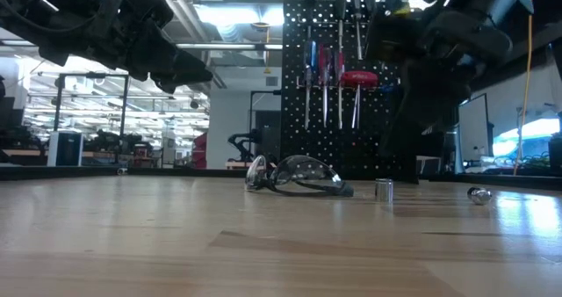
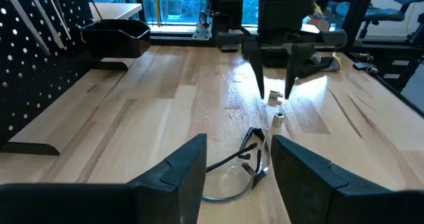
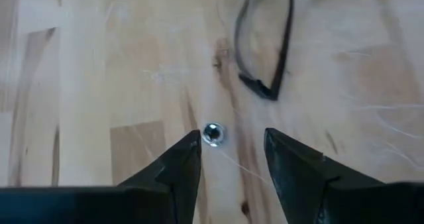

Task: Hang tools onto peg board
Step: Put the silver socket in the black bin on the peg board

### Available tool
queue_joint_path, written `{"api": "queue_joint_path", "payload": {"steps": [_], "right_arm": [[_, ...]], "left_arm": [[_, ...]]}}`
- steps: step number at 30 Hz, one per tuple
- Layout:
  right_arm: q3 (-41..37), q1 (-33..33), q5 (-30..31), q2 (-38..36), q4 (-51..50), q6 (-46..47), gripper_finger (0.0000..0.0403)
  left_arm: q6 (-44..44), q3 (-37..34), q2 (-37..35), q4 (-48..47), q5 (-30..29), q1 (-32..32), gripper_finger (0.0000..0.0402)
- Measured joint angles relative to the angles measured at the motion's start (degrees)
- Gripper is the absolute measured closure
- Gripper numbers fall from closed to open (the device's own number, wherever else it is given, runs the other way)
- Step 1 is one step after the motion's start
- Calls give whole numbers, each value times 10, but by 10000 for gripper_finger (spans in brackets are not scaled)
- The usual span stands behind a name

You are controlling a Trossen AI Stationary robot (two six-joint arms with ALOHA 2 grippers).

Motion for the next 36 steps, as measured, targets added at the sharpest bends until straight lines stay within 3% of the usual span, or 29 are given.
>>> {"api": "queue_joint_path", "payload": {"steps": [10,22,29,36], "right_arm": [[0,-1,1,25,34,1,236],[0,-1,-30,86,72,1,236],[0,-1,-19,93,74,1,236],[0,-1,-12,93,71,0,288]], "left_arm": [[45,0,0,18,0,1,243],[27,0,0,14,0,1,243],[29,0,0,13,0,1,243],[29,0,0,13,0,1,243]]}}
